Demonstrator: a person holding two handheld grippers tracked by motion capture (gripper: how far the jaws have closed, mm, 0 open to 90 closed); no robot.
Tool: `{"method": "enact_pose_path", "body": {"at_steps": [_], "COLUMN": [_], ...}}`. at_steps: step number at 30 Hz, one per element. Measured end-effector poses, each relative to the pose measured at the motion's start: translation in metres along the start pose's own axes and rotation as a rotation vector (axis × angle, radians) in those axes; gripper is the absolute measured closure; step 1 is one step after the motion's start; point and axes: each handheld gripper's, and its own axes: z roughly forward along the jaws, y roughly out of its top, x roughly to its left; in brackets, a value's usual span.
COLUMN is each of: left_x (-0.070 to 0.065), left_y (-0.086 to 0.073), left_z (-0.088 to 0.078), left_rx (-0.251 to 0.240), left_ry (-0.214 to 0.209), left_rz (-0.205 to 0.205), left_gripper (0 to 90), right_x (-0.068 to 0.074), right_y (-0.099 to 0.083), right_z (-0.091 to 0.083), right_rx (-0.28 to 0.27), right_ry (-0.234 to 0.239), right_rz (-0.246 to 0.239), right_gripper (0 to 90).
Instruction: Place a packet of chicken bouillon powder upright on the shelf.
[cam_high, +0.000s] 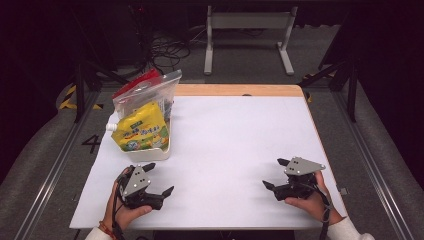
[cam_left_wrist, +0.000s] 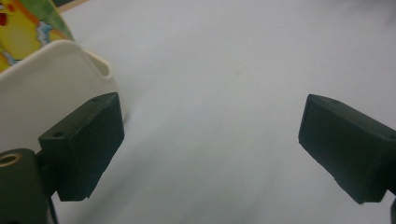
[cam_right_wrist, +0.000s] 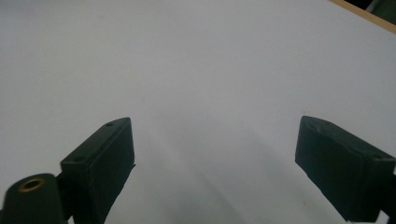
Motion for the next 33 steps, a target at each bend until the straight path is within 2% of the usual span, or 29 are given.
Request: {"method": "enact_pose_path", "body": {"at_steps": [4, 10, 17, 21, 28, 33], "left_x": [-0.004, -0.013, -0.011, -0.010, -0.011, -0.012], "left_y": [0.002, 0.006, 0.009, 0.009, 0.010, 0.012], "left_z": [0.006, 0.017, 0.028, 0.034, 0.036, 0.037], "left_rx": [0.010, 0.039, 0.055, 0.074, 0.069, 0.063], "left_ry": [-0.022, -0.057, -0.077, -0.085, -0.109, -0.120], "left_rz": [0.001, 0.037, 0.056, 0.066, 0.088, 0.088], "left_gripper": [7.7, 7.8, 7.9, 7.8, 7.6, 7.5], "right_x": [-0.001, -0.002, 0.000, 0.001, 0.001, 0.004], "right_y": [-0.011, -0.026, -0.040, -0.044, -0.046, -0.047], "right_z": [-0.005, -0.011, -0.017, -0.021, -0.023, -0.021], "right_rx": [0.018, 0.048, 0.059, 0.060, 0.059, 0.070], "right_ry": [-0.015, -0.048, -0.054, -0.065, -0.081, -0.088], "right_rz": [-0.006, -0.015, -0.014, -0.013, 0.002, -0.006], "right_gripper": [10.2, 9.1, 9.3, 9.3, 9.4, 9.6]}}
